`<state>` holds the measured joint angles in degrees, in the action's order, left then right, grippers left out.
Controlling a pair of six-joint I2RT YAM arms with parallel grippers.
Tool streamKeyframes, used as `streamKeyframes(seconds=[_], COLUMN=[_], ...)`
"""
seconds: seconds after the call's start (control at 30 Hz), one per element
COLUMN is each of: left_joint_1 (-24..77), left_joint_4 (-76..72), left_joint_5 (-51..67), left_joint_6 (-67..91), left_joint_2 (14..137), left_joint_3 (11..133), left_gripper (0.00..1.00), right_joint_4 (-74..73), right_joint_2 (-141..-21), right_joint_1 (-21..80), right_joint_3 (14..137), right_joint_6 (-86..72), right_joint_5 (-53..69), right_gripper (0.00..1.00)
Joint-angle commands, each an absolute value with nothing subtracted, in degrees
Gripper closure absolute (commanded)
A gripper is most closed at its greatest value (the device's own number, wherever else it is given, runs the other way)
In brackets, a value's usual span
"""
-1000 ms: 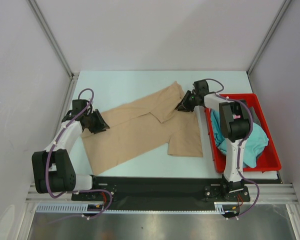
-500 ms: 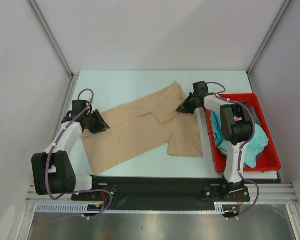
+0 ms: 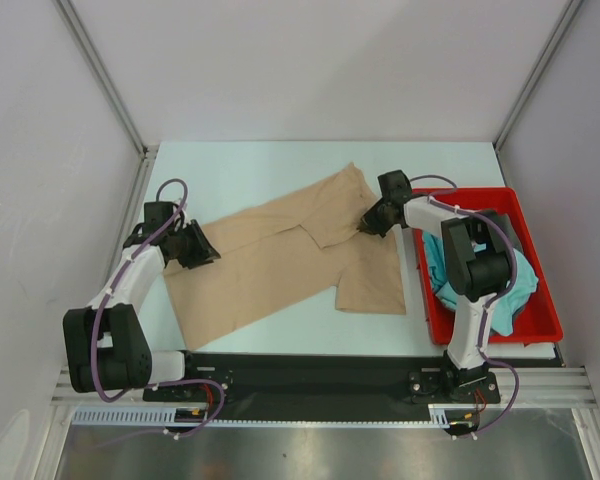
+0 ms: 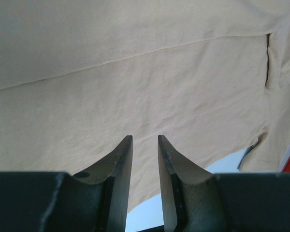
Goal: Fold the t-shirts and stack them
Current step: Fold the tshirt
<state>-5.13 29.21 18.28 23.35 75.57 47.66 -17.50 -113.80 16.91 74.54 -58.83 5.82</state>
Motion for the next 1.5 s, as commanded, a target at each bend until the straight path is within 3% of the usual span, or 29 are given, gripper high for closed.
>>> streamKeyframes(seconds=[0.0, 0.3, 0.67, 0.8, 1.0, 1.07, 1.1, 1.17, 1.2, 1.3, 1.47], left_joint_1=[-5.4, -5.4, -5.7, -6.2, -8.7, -9.8, -10.4, -12.6, -13.4, -17.6, -23.2], left_joint_4=[28.6, 28.8, 28.8, 29.1, 30.0, 30.1, 30.2, 30.1, 29.6, 29.8, 28.0], left_joint_5=[19.3, 19.2, 18.8, 18.1, 14.7, 13.0, 12.2, 10.1, 9.7, 8.3, 8.0], left_joint_6=[22.0, 21.5, 21.2, 20.8, 20.0, 19.7, 19.6, 19.7, 19.6, 18.9, 17.5], left_joint_2=[73.6, 73.3, 73.3, 73.7, 74.1, 74.3, 74.4, 75.3, 75.9, 79.8, 84.3], left_joint_3=[47.7, 48.1, 48.7, 49.5, 51.0, 51.4, 51.6, 52.4, 52.5, 54.3, 57.9], left_gripper=[0.67, 0.67, 0.67, 0.64, 0.53, 0.52, 0.51, 0.43, 0.38, 0.35, 0.26], right_joint_4=[-18.5, -16.7, -26.8, -30.1, -29.5, -24.1, -18.0, -13.6, -13.9, -17.3, -17.8], right_joint_2=[-110.8, -107.3, -106.0, -105.5, -105.6, -105.9, -106.3, -111.4, -114.0, -125.6, -137.5], right_joint_1=[16.8, 18.1, 21.2, 21.7, 21.5, 20.9, 20.7, 19.2, 18.5, 15.4, 12.7], right_joint_3=[72.3, 67.3, 70.3, 72.5, 83.6, 85.7, 86.4, 89.4, 96.5, 111.5, 124.7], right_joint_6=[-64.2, -69.7, -71.6, -65.9, -37.3, -29.6, -23.1, -17.2, -14.6, -13.3, -8.9], right_joint_5=[3.3, 3.2, -3.3, -6.2, -14.6, -14.2, -13.4, -8.1, -6.3, -0.8, 13.2], right_gripper=[0.99, 0.99, 0.94, 0.77, 0.2, 0.14, 0.06, 0.02, 0.01, 0.0, 0.0])
